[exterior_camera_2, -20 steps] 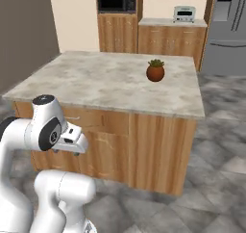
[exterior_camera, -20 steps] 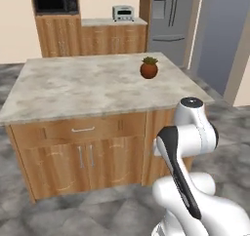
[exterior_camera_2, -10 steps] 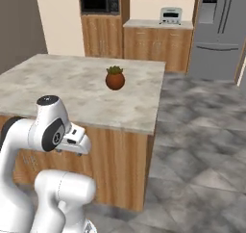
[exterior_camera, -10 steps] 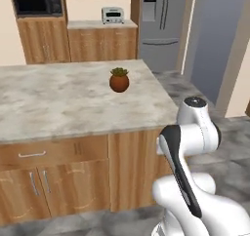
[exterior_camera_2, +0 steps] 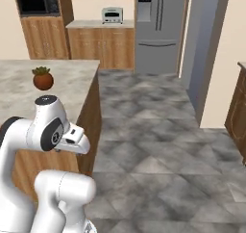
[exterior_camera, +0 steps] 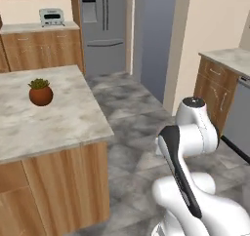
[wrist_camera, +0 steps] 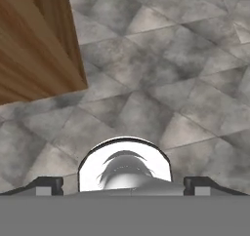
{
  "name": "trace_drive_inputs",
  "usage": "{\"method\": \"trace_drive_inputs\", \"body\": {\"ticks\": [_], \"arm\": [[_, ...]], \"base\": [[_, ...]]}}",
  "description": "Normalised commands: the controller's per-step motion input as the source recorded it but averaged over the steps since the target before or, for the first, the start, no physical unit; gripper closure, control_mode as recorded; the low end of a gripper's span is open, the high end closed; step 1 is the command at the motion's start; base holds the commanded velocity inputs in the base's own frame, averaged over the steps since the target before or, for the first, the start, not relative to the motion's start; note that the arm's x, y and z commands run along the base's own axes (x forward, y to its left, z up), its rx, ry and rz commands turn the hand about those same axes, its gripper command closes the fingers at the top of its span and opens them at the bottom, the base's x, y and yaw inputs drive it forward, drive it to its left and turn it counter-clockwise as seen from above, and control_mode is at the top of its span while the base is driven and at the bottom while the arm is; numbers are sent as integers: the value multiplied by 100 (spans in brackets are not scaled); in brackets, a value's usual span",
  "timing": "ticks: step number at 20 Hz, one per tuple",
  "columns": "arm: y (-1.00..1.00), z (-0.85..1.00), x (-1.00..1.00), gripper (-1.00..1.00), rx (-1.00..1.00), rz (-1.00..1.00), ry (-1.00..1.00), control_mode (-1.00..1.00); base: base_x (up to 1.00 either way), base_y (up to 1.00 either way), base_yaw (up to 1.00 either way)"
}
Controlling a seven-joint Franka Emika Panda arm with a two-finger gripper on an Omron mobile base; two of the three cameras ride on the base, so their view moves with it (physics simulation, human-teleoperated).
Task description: Place one of the steaks on the plate and the other in the bowl. Then place the bowl in the fridge.
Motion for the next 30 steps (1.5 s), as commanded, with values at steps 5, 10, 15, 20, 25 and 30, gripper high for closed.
{"method": "trace_drive_inputs", "body": {"ticks": [5, 10, 15, 20, 25, 30], "arm": [[0, 0, 0, -100, 0, 0, 0, 100], [0, 0, 0, -100, 0, 0, 0, 100], [0, 0, 0, -100, 0, 0, 0, 100], [0, 0, 0, -100, 0, 0, 0, 100], [0, 0, 0, -100, 0, 0, 0, 100], [0, 0, 0, -100, 0, 0, 0, 100]], "base": [[71, -100, 13], [92, -100, 31], [100, -92, 11], [100, -13, -22], [100, -6, -5], [100, -20, 3]]}}
